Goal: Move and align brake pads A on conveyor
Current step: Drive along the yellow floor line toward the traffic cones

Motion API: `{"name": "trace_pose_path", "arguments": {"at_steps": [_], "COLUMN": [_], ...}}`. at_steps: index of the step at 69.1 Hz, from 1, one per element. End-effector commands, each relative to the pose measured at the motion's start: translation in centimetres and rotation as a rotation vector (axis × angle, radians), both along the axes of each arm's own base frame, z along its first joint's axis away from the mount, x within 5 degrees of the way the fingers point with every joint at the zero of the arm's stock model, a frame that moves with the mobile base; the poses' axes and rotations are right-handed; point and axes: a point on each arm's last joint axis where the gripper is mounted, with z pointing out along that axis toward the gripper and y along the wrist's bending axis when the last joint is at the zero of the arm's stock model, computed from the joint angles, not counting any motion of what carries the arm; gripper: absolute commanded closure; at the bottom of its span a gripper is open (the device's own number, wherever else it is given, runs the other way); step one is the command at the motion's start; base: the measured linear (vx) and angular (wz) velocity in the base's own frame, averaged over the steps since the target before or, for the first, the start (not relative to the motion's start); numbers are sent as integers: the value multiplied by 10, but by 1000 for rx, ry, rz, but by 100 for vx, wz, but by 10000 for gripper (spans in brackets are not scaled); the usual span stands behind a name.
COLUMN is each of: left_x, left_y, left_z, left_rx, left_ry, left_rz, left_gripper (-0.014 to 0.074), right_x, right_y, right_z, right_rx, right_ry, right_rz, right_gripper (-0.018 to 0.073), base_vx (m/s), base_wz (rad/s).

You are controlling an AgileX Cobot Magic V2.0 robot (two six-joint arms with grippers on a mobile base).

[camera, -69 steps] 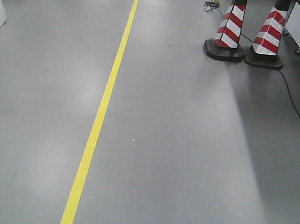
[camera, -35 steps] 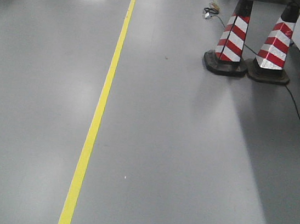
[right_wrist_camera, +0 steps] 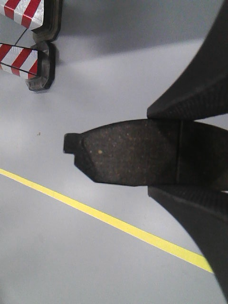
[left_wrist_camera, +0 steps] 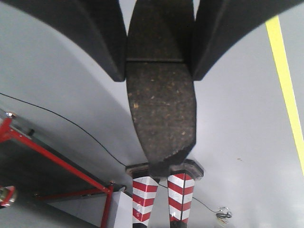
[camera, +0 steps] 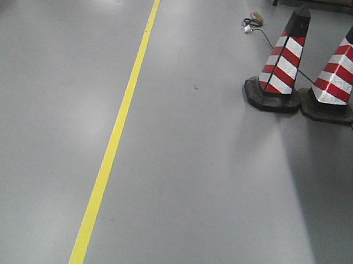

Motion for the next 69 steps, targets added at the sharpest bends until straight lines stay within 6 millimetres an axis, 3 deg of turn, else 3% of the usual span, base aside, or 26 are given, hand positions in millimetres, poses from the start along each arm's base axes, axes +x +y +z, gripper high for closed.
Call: {"name": "trace_pose_path", "arguments": {"at_steps": [1, 69], "left_x": [1, 1], "left_y": [-3, -3], "left_z": [19, 19], "left_rx": [-64, -64], "left_ry": [-105, -104], "left_rz": [-18, -18], "left_gripper": [467, 467], "right_x": [4, 4], "right_y": [-1, -1], "right_z": [17, 17], "right_rx": [6, 6], "right_ry": [-116, -116], "right_rz": [-16, -16], "right_gripper": [560, 560], "base_vx": [64, 65], "base_wz": [0, -3]}}
